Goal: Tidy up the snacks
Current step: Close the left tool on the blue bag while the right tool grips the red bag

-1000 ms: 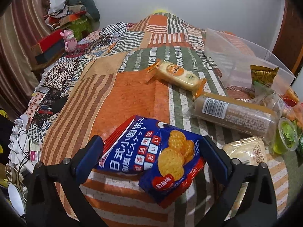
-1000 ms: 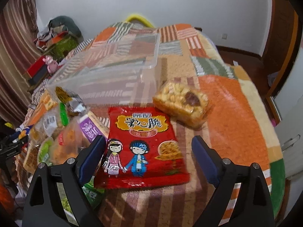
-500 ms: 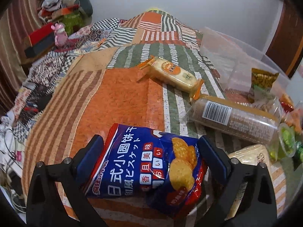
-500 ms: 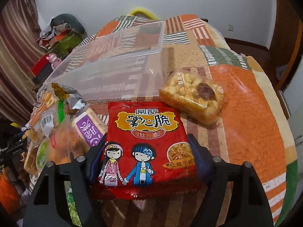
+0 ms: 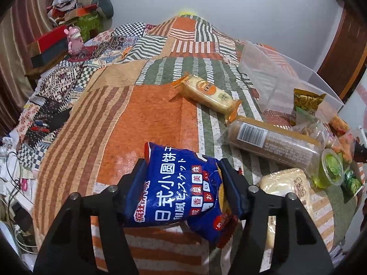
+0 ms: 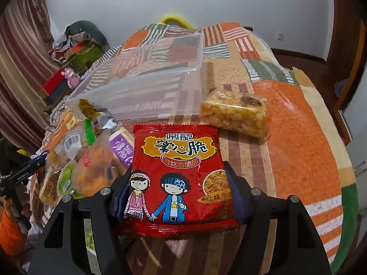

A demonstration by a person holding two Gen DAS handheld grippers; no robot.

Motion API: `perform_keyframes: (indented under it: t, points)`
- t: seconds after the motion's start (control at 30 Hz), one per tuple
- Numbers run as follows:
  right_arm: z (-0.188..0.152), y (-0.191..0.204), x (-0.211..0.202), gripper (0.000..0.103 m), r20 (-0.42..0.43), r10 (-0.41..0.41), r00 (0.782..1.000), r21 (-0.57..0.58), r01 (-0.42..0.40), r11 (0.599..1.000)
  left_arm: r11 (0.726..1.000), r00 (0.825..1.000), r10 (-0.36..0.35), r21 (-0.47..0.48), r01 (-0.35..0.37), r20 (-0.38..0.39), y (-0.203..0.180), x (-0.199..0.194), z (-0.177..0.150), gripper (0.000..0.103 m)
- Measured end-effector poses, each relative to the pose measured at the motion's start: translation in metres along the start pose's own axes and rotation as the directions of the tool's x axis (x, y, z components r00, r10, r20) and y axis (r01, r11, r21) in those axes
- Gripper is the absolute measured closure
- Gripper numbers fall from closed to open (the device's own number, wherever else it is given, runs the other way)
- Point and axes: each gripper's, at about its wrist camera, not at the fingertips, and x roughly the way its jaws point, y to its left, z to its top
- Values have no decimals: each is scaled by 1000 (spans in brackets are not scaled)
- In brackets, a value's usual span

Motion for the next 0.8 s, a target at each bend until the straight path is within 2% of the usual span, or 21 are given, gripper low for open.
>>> perform_keyframes:
  t: [0.23,0.37,0.57,0.8]
  points:
    - [2,9,-19,37,54,-1,999,-30,3,1000,999,1000,23,39,-24,14,-7,-19,-3,44]
    - [6,15,-27,37,87,-10,996,-50,14,999,998,998,31,57,-34,53,-11,-36,4,45]
    - [16,20,-38,37,139,-8,990,-63,17,998,994,990,2,110,-17,142,-32,-65,31,45]
    - [31,29,-44,37,196,-6,981,-78,22,997,985,972,-76,170,38,223,-64,-86,61,45]
